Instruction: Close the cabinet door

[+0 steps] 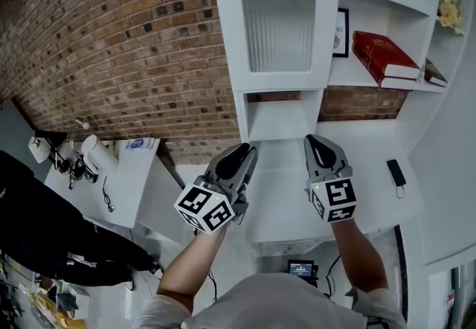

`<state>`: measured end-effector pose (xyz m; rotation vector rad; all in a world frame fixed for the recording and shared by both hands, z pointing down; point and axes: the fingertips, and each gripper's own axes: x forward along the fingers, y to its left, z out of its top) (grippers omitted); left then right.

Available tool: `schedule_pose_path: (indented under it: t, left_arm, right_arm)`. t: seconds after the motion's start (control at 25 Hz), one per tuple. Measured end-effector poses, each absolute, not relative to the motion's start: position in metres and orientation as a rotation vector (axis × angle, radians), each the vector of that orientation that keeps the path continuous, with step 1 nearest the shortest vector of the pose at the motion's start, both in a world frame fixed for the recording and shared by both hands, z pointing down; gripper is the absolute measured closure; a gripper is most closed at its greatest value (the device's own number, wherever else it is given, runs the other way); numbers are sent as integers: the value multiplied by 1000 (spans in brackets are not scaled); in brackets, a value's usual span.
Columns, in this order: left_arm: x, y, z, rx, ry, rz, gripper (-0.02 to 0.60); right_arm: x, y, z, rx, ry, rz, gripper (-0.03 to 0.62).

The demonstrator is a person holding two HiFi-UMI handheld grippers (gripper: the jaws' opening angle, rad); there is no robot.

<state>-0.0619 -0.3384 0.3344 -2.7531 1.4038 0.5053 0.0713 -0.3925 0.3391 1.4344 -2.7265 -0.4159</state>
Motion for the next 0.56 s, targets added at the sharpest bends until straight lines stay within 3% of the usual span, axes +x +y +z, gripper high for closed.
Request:
schedule_pose_path:
  t: [0.56]
  left_arm:
    - [-63,-348,334,-2756,1390,511,499]
  right_arm:
    - [66,-403,337,1428,-2714,-453,566]
